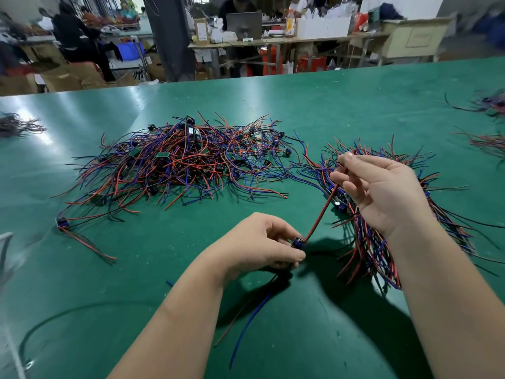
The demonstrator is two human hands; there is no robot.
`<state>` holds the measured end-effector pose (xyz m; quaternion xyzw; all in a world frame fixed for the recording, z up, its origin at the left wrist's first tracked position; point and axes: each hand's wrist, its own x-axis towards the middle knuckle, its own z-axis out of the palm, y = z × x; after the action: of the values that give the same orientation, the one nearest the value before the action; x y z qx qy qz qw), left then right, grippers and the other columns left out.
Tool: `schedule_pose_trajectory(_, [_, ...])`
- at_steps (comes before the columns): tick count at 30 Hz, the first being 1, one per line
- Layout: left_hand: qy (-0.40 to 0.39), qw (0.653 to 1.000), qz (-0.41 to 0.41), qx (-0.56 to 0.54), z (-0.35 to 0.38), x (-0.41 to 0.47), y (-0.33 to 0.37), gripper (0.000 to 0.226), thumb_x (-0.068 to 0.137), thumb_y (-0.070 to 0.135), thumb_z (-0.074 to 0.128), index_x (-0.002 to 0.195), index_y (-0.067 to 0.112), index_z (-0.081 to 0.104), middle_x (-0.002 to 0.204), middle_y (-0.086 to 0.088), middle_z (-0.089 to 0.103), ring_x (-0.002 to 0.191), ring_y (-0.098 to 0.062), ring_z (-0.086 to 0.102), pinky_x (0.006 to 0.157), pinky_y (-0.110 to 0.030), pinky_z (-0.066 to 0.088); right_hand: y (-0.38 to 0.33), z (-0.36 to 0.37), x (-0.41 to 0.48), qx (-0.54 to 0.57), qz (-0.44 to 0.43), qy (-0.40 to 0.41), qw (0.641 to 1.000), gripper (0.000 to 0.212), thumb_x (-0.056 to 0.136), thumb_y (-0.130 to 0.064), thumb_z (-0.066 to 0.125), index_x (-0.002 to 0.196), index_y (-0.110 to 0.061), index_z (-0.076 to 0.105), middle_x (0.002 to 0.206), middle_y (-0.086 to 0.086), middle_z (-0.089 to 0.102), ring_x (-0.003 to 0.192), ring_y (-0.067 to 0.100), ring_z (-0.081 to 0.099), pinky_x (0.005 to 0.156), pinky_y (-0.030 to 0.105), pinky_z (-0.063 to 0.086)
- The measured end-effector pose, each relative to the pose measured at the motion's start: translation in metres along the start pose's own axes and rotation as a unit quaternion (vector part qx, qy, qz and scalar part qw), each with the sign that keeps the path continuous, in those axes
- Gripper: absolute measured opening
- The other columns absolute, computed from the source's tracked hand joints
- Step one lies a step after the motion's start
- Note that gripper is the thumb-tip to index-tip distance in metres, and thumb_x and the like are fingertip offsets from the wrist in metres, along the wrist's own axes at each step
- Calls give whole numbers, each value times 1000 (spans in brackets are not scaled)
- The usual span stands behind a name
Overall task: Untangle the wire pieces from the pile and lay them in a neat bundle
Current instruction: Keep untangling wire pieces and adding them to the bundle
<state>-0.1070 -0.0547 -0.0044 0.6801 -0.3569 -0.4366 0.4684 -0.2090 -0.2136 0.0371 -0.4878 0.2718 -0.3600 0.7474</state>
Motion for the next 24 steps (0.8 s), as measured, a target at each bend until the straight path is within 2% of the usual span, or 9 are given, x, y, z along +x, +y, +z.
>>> schedule_pose_trajectory(4, [16,1000,-10,18,-3,1,-2,15,79,1,72,82,15,69,71,-3,66,72,-19,63,70,-27,54,-1,3,0,-3,-6,34,999,25,92,-15,59,70,-5,58,47,1,61,41,8,60,34,12,40])
schedule_pose_trajectory(8, [8,1000,-11,23,-5,1,-2,15,80,0,72,83,15,68,73,-5,65,69,-17,63,69,-27,53,1,6,-2,11,-25,27,999,27,95,-15,53,70,-6,58,52,6,64,46,15,65,37,15,44])
schedule_pose_trajectory(10, [15,1000,-11,10,-5,1,-2,13,80,1,72,84,12,67,75,-8,66,67,-16,63,64,-23,53,2,8,0,34,-27,7,999,26,98,-20,49,80,-7,62,68,9,68,54,20,69,42,19,49])
schedule_pose_trajectory(12, [60,997,-3,-39,-4,4,-1,11,80,1,72,85,9,67,73,-8,65,62,-13,65,57,-20,53,7,9,1,14,12,-33,999,20,99,-28,49,103,-11,59,99,9,64,57,23,69,43,21,50])
schedule_pose_trajectory(13, [98,993,8,-63,-3,6,-2,11,79,1,73,85,9,67,72,-7,65,60,-12,65,56,-19,52,11,9,0,-29,43,-62,997,25,97,-30,52,114,-12,54,110,8,58,55,22,68,43,22,50])
schedule_pose_trajectory(15, [179,981,43,-56,-1,12,-3,13,79,4,74,84,13,67,71,-4,65,63,-12,64,59,-21,52,20,10,-4,-146,85,-130,977,35,90,-24,62,121,-11,50,112,9,55,54,19,64,45,26,51])
schedule_pose_trajectory(17, [223,971,81,-17,2,15,-4,17,77,4,76,81,19,68,69,0,65,65,-13,60,68,-28,52,31,13,-10,-287,37,-182,940,25,82,-19,72,103,-13,61,94,8,65,60,13,63,53,28,53])
schedule_pose_trajectory(20, [191,974,122,-27,5,15,-6,27,76,-5,73,81,21,70,72,-3,67,67,-16,55,72,-34,49,39,18,-14,-463,-118,-157,864,13,71,-19,80,79,-20,71,74,-6,71,63,4,64,65,23,50])
schedule_pose_trajectory(24, [184,966,154,-101,6,13,-2,27,80,-6,69,94,17,70,82,-4,73,71,-14,65,69,-24,55,31,17,-14,-379,-197,-109,897,19,73,-10,78,79,-27,73,72,-8,72,63,5,65,66,25,53])
